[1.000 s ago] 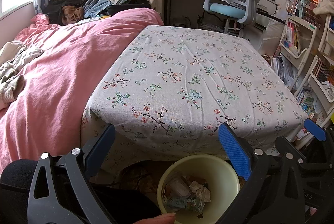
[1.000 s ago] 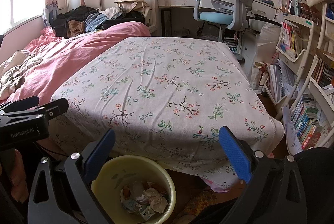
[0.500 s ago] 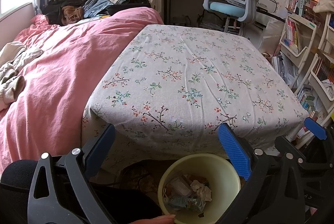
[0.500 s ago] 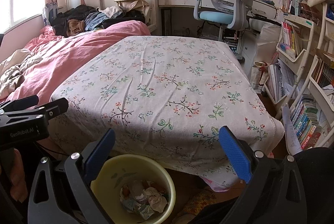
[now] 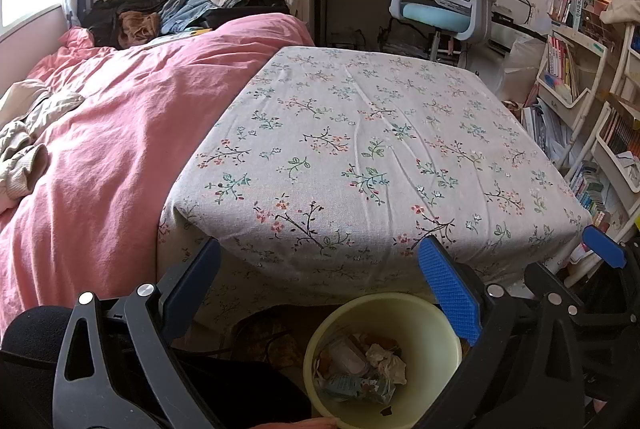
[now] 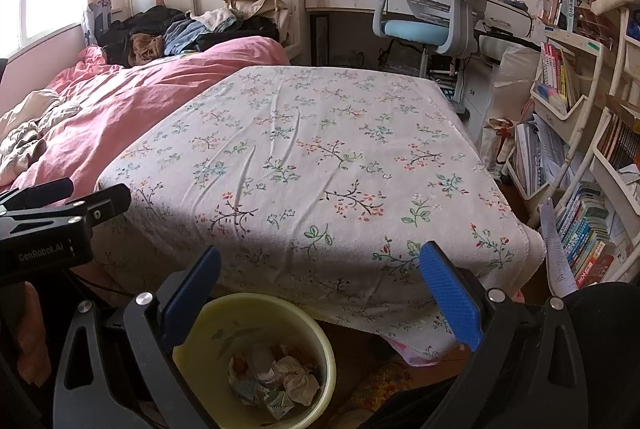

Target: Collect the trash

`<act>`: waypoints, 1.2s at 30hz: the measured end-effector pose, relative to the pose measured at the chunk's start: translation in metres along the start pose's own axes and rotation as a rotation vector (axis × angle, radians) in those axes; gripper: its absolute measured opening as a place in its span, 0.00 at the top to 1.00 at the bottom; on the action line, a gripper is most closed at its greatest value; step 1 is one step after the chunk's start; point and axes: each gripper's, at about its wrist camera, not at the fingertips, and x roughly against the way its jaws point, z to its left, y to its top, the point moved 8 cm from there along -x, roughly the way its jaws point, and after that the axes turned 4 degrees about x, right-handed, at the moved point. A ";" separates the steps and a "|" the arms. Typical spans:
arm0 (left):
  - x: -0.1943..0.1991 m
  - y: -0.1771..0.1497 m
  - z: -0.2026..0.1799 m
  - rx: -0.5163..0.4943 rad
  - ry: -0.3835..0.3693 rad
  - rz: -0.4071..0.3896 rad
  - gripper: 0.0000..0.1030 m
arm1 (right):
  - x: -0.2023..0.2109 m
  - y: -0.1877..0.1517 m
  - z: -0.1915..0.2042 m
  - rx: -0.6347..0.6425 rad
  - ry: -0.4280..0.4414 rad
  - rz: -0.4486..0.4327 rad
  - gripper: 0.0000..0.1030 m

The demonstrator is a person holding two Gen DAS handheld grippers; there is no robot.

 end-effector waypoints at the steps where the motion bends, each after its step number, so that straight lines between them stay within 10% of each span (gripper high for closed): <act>1: 0.000 0.000 0.000 -0.001 0.000 0.000 0.07 | 0.000 0.000 0.000 0.001 0.000 0.000 0.08; 36: 0.001 0.000 -0.002 -0.001 0.000 0.002 0.07 | -0.002 -0.002 -0.001 0.020 -0.001 0.007 0.08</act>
